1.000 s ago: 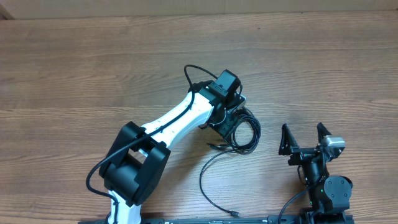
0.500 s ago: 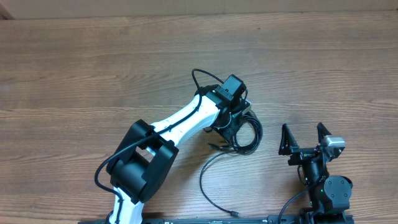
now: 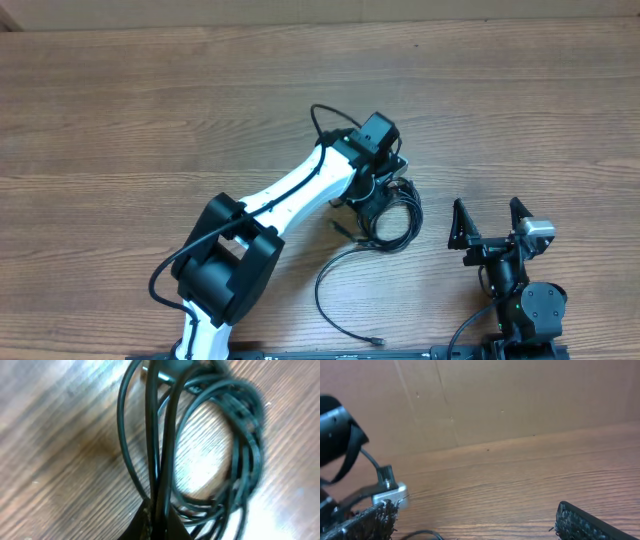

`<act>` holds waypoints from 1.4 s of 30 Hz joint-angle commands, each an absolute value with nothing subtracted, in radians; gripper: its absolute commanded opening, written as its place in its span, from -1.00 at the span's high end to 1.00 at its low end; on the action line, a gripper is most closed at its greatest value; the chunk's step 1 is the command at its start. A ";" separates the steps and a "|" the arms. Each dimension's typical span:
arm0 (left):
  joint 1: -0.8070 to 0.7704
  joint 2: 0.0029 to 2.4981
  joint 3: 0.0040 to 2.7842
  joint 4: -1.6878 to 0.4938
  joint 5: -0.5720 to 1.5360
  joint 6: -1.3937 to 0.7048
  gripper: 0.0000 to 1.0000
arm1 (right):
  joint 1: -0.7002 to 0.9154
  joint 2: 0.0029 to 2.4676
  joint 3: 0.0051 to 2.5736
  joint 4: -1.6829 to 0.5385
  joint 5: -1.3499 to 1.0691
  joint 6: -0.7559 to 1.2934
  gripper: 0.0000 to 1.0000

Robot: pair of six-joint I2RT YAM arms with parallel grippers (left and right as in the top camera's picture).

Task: Untangle cables
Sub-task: 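Lift the cable coil upward with the left gripper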

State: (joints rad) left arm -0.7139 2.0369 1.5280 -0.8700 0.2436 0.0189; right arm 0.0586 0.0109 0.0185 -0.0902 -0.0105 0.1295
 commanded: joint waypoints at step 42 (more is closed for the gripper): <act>-0.718 2.044 2.313 -1.473 0.147 0.121 0.92 | 0.055 0.003 0.008 -0.084 -0.001 0.124 -1.00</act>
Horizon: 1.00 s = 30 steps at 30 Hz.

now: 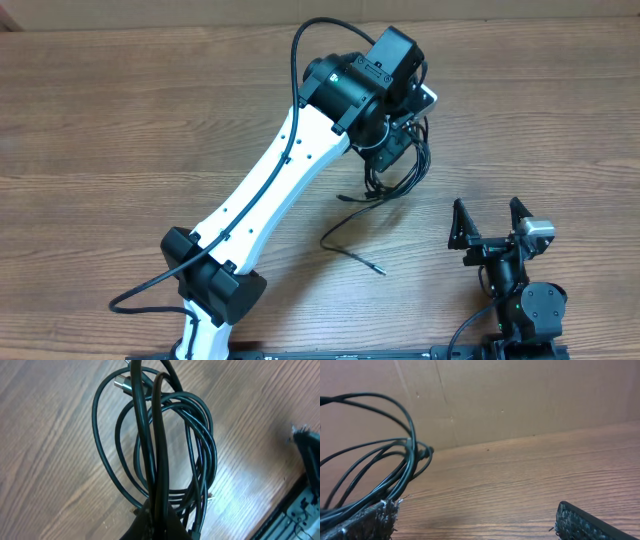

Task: Untangle cables
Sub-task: 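Lift the cable coil upward with the left gripper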

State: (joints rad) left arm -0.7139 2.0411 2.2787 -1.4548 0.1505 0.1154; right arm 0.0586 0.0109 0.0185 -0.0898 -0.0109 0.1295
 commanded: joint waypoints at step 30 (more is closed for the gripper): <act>-0.554 1.892 2.313 -1.469 0.647 0.329 0.92 | 0.056 0.190 0.638 -0.606 -0.253 0.341 -1.00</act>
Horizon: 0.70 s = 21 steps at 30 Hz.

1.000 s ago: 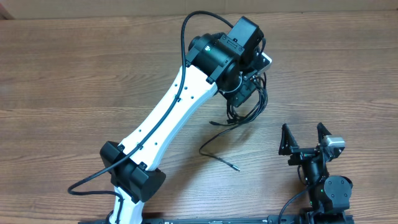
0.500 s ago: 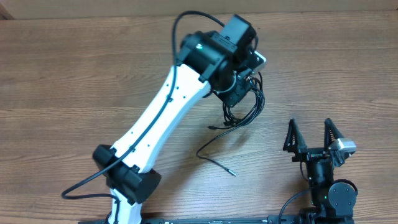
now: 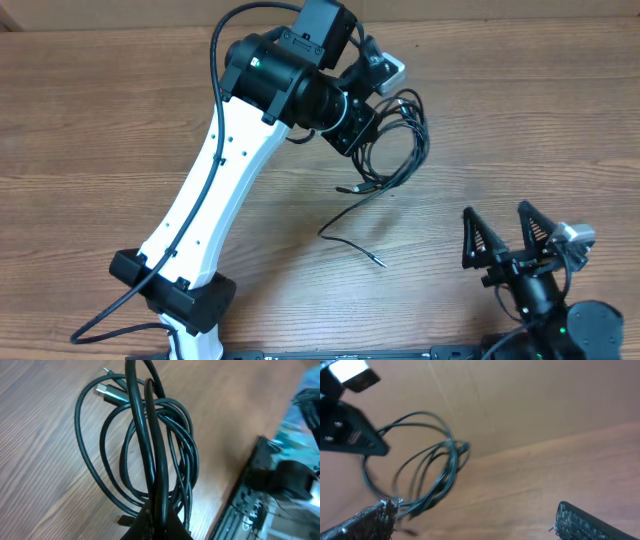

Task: Untangle cables
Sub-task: 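Lift the cable coil upward with the left gripper, then reach the right gripper into the hanging loops and grasp a strand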

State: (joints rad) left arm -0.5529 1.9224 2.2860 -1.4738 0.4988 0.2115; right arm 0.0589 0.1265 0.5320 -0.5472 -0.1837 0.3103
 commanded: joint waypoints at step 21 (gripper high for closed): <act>-0.492 1.871 2.313 -1.465 0.892 0.434 0.92 | 0.056 0.884 0.963 -0.666 -0.863 0.450 -1.00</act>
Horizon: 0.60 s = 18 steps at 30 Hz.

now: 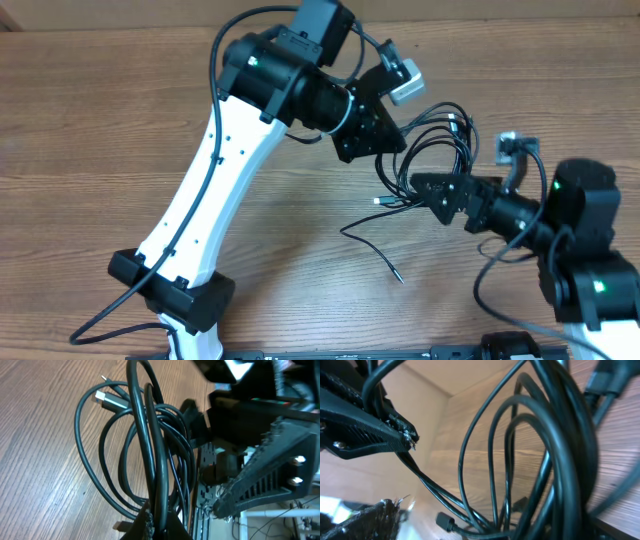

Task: Untangle cables
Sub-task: 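Reach the right gripper into the hanging loops and grasp a strand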

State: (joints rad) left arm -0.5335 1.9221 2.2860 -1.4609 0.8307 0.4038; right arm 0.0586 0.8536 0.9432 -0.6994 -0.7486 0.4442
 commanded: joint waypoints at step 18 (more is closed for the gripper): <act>-0.419 1.853 2.313 -1.455 1.007 0.434 0.92 | 0.057 0.928 0.963 -0.439 -0.945 0.554 -0.13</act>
